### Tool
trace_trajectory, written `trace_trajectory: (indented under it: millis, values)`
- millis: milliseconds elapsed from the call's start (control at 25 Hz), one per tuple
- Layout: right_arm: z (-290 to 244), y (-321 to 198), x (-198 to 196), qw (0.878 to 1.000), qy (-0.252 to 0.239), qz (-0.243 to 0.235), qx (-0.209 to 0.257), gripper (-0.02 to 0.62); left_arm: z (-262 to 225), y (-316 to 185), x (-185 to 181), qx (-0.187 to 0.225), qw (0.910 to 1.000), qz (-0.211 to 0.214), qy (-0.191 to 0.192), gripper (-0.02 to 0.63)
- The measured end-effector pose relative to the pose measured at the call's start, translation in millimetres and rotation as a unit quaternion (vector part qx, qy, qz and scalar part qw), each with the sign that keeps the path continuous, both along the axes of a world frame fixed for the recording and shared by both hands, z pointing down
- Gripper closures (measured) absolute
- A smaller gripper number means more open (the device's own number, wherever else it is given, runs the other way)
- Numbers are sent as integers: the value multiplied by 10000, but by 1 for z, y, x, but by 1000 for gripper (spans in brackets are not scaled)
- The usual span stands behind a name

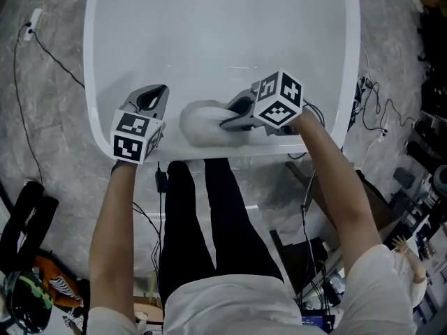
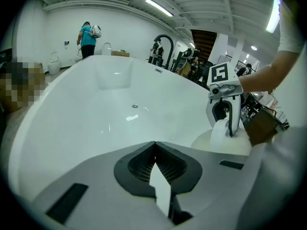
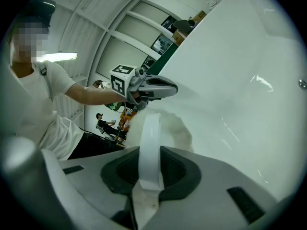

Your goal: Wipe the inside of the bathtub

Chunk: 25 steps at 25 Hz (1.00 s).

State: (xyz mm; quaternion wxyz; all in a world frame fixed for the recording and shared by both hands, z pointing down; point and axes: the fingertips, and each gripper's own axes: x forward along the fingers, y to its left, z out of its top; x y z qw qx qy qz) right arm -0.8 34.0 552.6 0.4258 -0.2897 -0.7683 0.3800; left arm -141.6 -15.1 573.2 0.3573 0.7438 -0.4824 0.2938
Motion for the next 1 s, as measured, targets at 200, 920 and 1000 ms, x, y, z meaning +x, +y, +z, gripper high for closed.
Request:
trace_trajectory:
  millis: [200,920,1000]
  values:
    - [11,-8,27,9996,225,103,116,502,4,3,13,31,9999,144,24,595]
    - [65,-28,31,9943,630,653,563,502,13,-24,48,312,9965,761,122,595]
    - [74,-31,31,9936,654,712,582,502,18,-28,49,319,9962,803,116,595]
